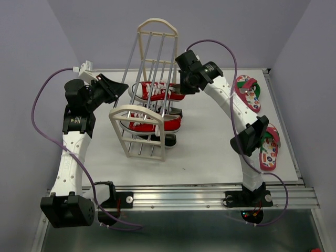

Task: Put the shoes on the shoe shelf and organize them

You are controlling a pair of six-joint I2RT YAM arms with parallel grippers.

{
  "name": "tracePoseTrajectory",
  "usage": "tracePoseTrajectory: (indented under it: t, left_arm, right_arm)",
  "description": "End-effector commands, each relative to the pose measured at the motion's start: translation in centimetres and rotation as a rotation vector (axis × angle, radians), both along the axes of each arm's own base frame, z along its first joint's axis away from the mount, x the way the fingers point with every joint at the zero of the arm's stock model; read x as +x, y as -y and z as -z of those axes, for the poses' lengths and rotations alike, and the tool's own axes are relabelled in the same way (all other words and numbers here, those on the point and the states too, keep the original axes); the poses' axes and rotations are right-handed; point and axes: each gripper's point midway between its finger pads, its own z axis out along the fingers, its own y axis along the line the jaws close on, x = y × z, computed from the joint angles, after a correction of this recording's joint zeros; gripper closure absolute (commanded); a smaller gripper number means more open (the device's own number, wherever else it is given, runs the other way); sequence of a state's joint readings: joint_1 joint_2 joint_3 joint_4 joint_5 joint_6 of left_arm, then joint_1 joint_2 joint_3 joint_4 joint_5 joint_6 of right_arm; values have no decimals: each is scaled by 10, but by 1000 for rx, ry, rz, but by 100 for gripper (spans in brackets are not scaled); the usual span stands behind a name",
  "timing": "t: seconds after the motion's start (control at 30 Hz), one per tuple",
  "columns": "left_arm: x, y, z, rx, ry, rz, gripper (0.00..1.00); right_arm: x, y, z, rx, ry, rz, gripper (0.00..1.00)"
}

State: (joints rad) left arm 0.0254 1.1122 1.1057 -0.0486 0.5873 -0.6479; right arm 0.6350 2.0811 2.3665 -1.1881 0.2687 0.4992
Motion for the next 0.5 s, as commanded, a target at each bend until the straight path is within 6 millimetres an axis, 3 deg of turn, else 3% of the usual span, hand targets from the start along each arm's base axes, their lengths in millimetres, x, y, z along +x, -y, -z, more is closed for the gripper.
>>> tracePoseTrajectory:
  t: [0.0,0.47]
  left_arm:
    - [2,-14,85,154,-177,-29,100]
    - [2,-14,85,152,-177,-28,100]
  right_arm:
    - [6,-16,-45,125,117,43,90]
    - [3,-49,-54,159,176,18,80]
